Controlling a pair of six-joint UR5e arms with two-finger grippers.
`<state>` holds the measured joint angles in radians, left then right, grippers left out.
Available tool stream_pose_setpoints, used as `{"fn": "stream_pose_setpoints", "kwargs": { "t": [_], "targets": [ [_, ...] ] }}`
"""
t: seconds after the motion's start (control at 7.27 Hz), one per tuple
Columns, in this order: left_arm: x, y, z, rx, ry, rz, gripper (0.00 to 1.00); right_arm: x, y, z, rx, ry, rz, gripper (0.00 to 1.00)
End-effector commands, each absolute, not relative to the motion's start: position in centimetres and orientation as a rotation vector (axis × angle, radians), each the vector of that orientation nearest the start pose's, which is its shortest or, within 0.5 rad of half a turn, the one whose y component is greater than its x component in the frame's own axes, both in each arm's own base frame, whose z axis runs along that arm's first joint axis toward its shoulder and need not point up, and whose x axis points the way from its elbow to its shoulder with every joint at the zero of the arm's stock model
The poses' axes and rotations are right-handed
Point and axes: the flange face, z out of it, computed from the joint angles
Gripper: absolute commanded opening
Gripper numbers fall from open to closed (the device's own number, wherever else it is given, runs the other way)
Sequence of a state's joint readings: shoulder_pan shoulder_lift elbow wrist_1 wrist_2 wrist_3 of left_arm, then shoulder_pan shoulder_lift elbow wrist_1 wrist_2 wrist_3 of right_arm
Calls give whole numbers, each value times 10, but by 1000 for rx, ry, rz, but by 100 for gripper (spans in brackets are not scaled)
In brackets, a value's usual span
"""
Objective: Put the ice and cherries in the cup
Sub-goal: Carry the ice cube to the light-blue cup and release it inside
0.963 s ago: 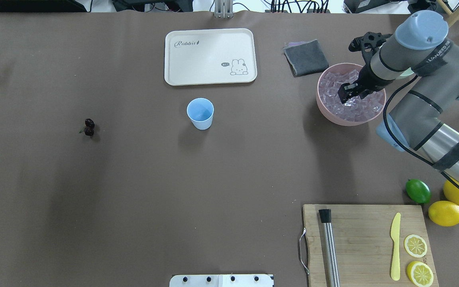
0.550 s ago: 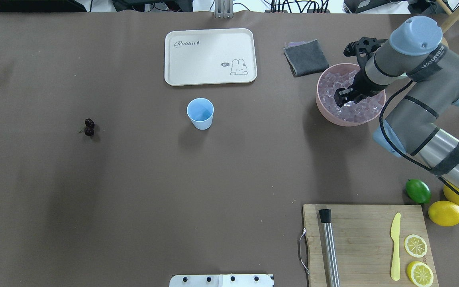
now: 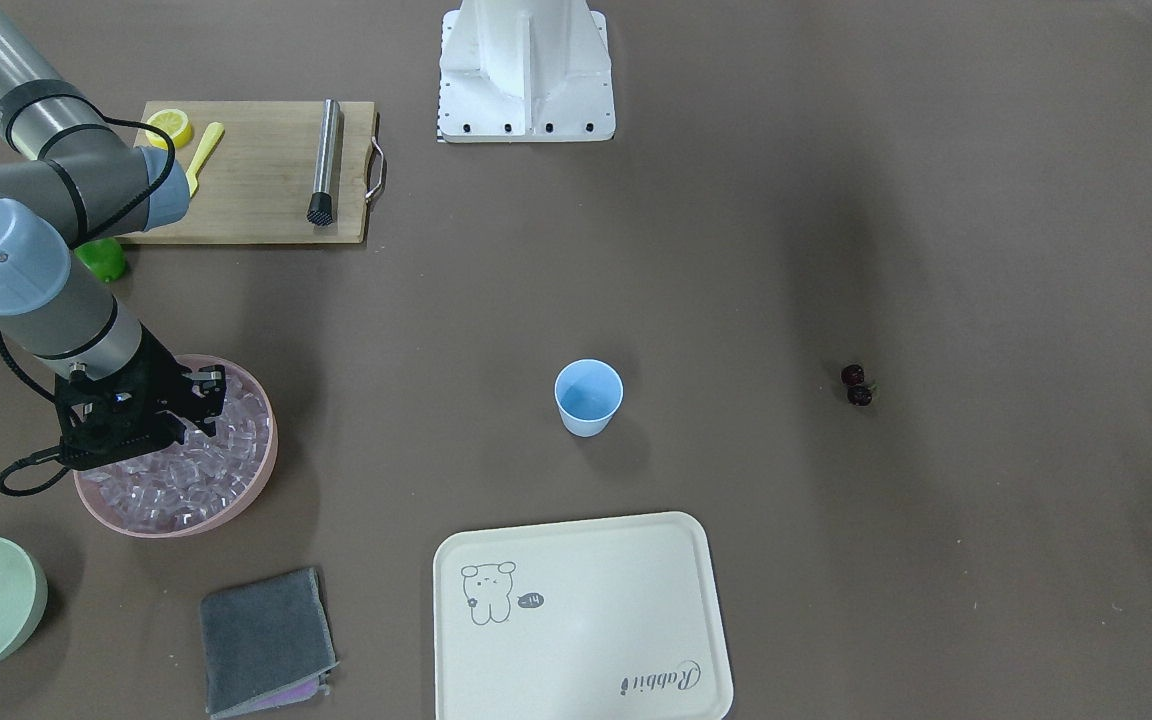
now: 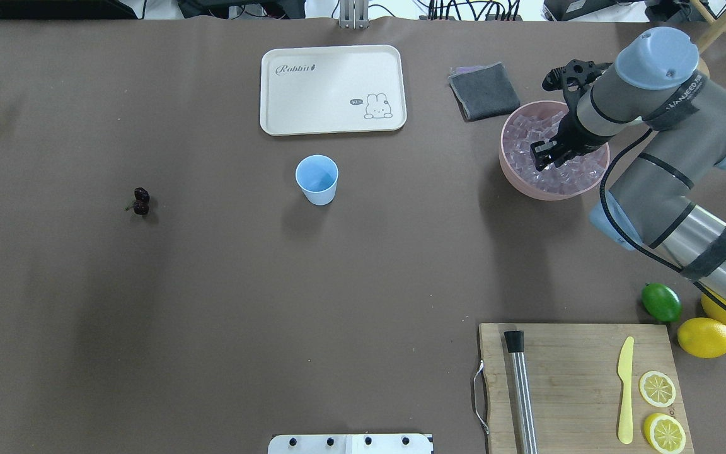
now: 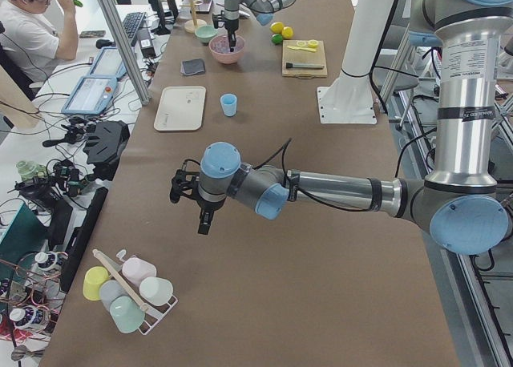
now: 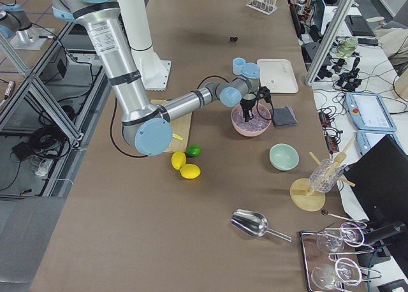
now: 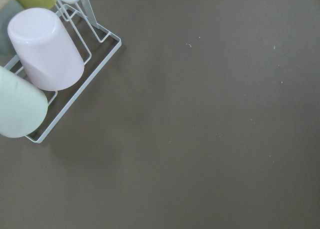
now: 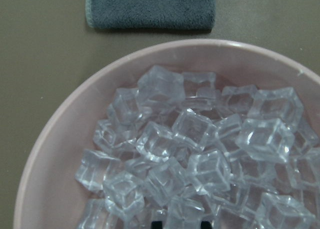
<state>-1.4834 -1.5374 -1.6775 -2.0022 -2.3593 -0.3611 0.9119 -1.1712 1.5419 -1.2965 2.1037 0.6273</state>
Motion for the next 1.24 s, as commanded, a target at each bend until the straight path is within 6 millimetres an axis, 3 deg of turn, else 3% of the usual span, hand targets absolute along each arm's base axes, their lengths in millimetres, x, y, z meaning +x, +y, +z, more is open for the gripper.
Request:
{"fn": "stream_pose_setpoints", "kwargs": {
  "t": [0.0, 0.14, 0.28, 0.41, 0.69, 0.96, 1.1],
  "targets": [
    [-19, -502, 573, 293, 857, -56, 97, -309, -583, 403, 228, -805, -173, 0],
    [-19, -502, 573, 294, 857, -57, 97, -295, -587, 389, 229, -814, -156, 0],
    [-19, -502, 572, 295, 857, -56, 97, -287, -588, 356, 224, -823, -146, 0],
    [-19, -502, 573, 294, 856, -57, 97, -294, -597, 302, 216, -828, -125, 0],
    [-19, -505, 570, 297, 858, -56, 97, -371, -608, 196, 166, -875, -65, 0],
    [-19, -505, 573, 291, 855, -58, 97, -483, -598, 94, 155, -871, -9, 0],
    [-19, -505, 575, 288, 855, -60, 97, -524, -582, 79, 181, -855, -7, 0]
  ]
}}
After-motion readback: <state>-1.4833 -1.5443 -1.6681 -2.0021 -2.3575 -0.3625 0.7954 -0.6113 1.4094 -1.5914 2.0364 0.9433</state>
